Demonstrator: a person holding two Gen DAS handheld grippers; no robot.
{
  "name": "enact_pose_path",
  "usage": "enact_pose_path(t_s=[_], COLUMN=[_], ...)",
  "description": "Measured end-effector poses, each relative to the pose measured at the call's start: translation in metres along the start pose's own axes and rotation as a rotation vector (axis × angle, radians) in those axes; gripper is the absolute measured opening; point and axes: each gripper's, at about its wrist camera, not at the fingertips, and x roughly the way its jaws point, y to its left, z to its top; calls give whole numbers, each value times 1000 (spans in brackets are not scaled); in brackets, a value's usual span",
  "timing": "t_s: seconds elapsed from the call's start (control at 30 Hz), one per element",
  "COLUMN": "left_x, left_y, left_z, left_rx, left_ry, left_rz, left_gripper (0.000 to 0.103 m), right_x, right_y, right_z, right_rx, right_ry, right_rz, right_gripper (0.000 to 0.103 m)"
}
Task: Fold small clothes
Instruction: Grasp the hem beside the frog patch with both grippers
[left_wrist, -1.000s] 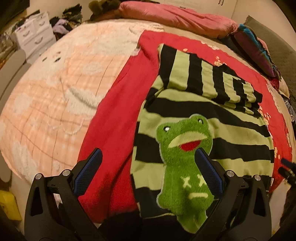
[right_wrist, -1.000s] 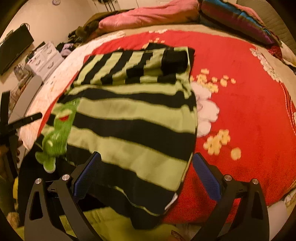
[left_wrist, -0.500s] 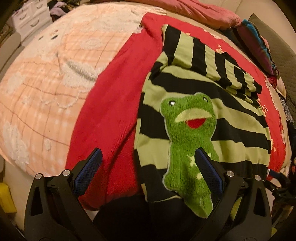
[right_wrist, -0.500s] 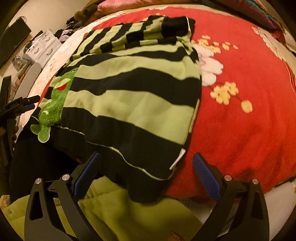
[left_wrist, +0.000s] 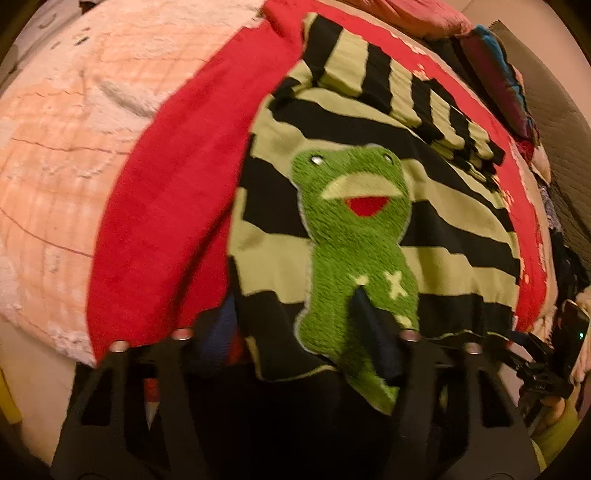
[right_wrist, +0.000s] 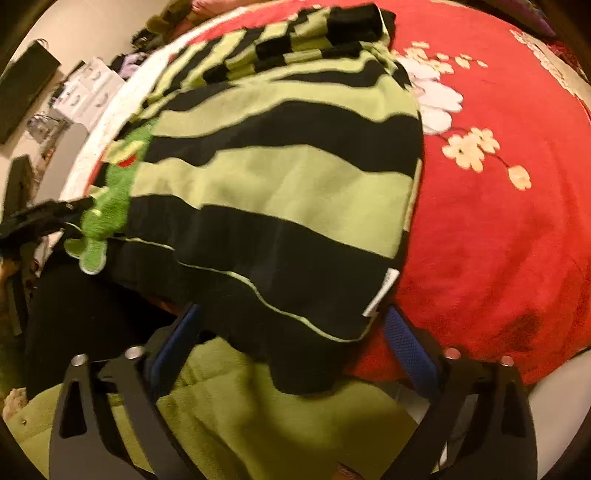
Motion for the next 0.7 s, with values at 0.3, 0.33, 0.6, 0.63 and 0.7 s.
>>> enact_pose_path(t_s=[0.3,0.33,0.6,0.63,0.7], left_x=[7,7,5,4,-2], left_y=[1,-1,-21,-24,-28], left_z=[-2,-3,-7,-6,-5], left_rx=[-5,8,93,96,105], left_ry=[47,51,48,42,18], left_rz=[-19,-16,-12,-19,-41], left_gripper=[44,44,32,26,8], right_x=[2,4,8,8,3], right_y=[-14,-16,-12,-12,-19], right_z=[3,2,4,5,6], right_rx=[51,59,44,43,65], right_ry=[10,15,28,28,24], right_rz=[39,49,27,28,75], right_gripper=[69,73,56,47,31])
